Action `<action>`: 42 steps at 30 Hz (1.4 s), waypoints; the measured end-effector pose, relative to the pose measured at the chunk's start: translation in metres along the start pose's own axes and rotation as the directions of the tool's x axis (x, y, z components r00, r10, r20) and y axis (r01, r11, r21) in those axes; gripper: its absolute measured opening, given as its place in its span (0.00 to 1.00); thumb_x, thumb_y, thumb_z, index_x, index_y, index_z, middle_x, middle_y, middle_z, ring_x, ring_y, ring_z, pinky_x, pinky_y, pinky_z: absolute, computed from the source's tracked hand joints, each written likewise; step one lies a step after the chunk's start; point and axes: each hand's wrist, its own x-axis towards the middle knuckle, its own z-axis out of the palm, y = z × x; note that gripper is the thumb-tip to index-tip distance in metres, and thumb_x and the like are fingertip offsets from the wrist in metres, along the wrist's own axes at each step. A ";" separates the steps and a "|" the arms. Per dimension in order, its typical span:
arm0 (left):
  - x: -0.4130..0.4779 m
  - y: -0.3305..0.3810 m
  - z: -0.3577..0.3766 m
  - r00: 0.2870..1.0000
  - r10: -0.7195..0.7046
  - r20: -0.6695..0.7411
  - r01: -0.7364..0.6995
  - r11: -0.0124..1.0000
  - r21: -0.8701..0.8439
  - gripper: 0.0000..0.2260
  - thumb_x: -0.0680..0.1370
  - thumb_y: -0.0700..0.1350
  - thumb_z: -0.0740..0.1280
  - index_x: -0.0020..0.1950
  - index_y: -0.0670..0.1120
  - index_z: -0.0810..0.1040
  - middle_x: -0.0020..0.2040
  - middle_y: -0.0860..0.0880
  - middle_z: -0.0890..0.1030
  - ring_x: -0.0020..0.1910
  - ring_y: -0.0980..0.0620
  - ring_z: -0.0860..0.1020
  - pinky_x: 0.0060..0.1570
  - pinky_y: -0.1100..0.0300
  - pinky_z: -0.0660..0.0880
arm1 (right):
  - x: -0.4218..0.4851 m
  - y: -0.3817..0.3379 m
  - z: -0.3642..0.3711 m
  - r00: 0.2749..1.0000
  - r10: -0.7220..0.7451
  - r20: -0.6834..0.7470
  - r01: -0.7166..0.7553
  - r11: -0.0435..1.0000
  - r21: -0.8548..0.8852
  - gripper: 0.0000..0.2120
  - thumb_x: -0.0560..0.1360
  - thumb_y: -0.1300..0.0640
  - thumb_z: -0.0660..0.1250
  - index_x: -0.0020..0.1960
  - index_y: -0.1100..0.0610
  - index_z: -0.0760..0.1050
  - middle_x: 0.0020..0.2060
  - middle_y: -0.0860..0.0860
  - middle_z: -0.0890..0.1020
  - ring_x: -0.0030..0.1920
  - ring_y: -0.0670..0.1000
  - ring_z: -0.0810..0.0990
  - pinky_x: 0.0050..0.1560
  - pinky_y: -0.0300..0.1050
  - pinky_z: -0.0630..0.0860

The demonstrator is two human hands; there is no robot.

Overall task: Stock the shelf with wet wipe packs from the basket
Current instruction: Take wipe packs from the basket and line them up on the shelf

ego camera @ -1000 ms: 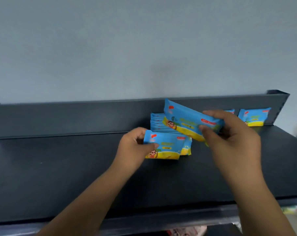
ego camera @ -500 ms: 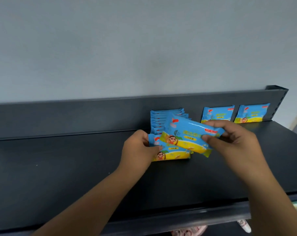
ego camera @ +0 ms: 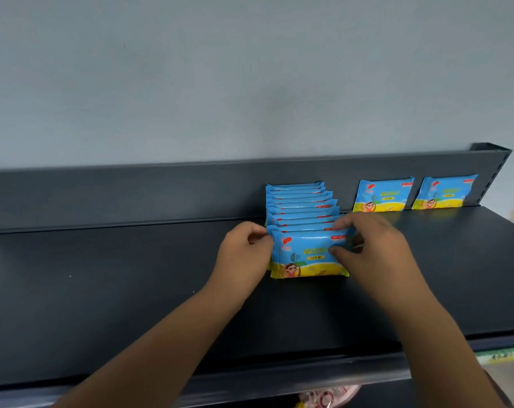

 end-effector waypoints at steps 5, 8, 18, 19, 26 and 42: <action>-0.012 0.006 0.001 0.996 0.054 0.072 -0.058 0.996 0.066 0.10 0.76 0.46 0.76 0.54 0.49 0.79 0.52 0.54 0.85 0.48 0.63 0.84 0.43 0.67 0.81 | -0.006 -0.004 0.001 0.991 0.121 0.056 -0.121 0.993 -0.007 0.29 0.70 0.59 0.80 0.65 0.47 0.72 0.57 0.39 0.70 0.55 0.44 0.75 0.55 0.46 0.79; -0.012 0.001 0.002 0.990 0.111 0.091 -0.132 0.954 0.271 0.15 0.73 0.43 0.79 0.54 0.52 0.77 0.52 0.57 0.83 0.49 0.65 0.82 0.40 0.73 0.77 | -0.007 -0.004 0.001 0.987 0.149 0.066 -0.150 0.989 0.015 0.33 0.69 0.59 0.80 0.68 0.45 0.69 0.59 0.38 0.70 0.57 0.42 0.73 0.57 0.47 0.79; -0.019 0.005 0.007 0.991 0.124 0.057 -0.136 0.917 0.375 0.19 0.74 0.47 0.77 0.58 0.56 0.71 0.57 0.60 0.79 0.52 0.64 0.79 0.39 0.73 0.74 | -0.009 0.001 0.003 0.992 0.107 0.062 -0.101 0.991 -0.093 0.37 0.70 0.56 0.79 0.74 0.47 0.66 0.67 0.44 0.73 0.66 0.49 0.73 0.60 0.47 0.73; -0.022 0.005 0.006 0.989 0.133 0.056 -0.145 0.906 0.398 0.20 0.75 0.49 0.77 0.60 0.57 0.69 0.59 0.61 0.77 0.53 0.65 0.77 0.39 0.73 0.73 | -0.010 0.000 0.003 0.995 0.089 0.051 -0.084 0.991 -0.106 0.37 0.70 0.56 0.79 0.74 0.48 0.65 0.68 0.45 0.73 0.67 0.50 0.73 0.62 0.48 0.73; -0.029 0.009 0.000 0.983 0.179 0.044 -0.172 0.810 0.561 0.38 0.76 0.57 0.74 0.80 0.51 0.59 0.74 0.54 0.68 0.68 0.59 0.68 0.61 0.67 0.68 | -0.013 -0.009 0.010 0.998 -0.054 0.035 0.058 0.990 -0.129 0.33 0.72 0.55 0.77 0.73 0.52 0.68 0.72 0.48 0.72 0.75 0.54 0.67 0.70 0.61 0.71; -0.146 -0.036 -0.163 0.827 0.213 -0.520 0.430 0.356 0.829 0.32 0.82 0.68 0.50 0.78 0.49 0.68 0.79 0.47 0.68 0.80 0.42 0.63 0.75 0.35 0.61 | -0.051 -0.174 0.130 0.731 -0.597 0.331 0.519 0.801 0.298 0.21 0.86 0.48 0.54 0.77 0.52 0.66 0.74 0.49 0.71 0.79 0.50 0.62 0.76 0.53 0.64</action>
